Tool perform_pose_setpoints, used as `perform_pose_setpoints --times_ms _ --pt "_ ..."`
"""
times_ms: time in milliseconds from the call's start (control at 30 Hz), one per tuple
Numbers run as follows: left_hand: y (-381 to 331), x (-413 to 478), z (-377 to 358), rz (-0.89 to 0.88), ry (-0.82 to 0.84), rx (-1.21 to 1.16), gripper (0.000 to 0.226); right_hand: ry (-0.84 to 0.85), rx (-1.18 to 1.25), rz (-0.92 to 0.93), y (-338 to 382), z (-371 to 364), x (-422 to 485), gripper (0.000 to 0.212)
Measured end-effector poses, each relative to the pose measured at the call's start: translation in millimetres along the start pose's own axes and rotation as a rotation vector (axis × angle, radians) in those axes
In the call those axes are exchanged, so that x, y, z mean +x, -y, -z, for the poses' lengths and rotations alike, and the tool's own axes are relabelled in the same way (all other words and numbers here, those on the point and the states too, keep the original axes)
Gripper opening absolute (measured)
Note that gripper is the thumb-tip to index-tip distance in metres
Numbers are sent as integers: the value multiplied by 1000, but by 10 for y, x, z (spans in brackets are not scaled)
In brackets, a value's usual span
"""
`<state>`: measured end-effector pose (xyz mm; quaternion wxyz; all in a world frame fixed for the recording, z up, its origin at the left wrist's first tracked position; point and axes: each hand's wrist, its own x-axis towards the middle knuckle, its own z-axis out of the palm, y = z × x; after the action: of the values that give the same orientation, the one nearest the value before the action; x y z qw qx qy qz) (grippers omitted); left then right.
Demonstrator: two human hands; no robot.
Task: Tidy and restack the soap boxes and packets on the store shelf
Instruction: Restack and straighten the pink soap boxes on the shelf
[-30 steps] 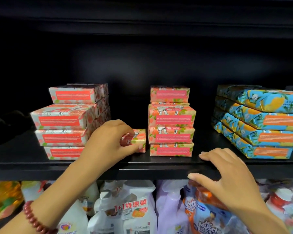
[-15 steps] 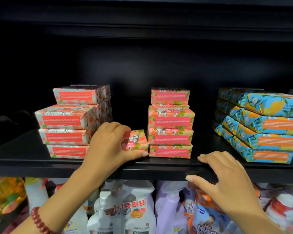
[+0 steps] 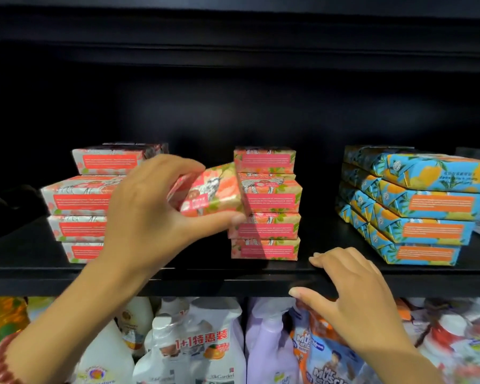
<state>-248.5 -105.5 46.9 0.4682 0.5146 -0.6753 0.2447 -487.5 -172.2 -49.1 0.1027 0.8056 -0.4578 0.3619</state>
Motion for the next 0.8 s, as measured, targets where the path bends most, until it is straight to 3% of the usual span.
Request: perform_pose_setpoints --times_ms 200,533,800 --pt "-277 479 -196 -31 30 -90 60 30 -22 3 12 41 4 54" --pt "-322 673 -543 -24 229 -17 83 60 -22 -4 3 41 -3 50" --pt "-220 220 -548 -81 12 -30 45 24 2 1 13 35 -1 53"
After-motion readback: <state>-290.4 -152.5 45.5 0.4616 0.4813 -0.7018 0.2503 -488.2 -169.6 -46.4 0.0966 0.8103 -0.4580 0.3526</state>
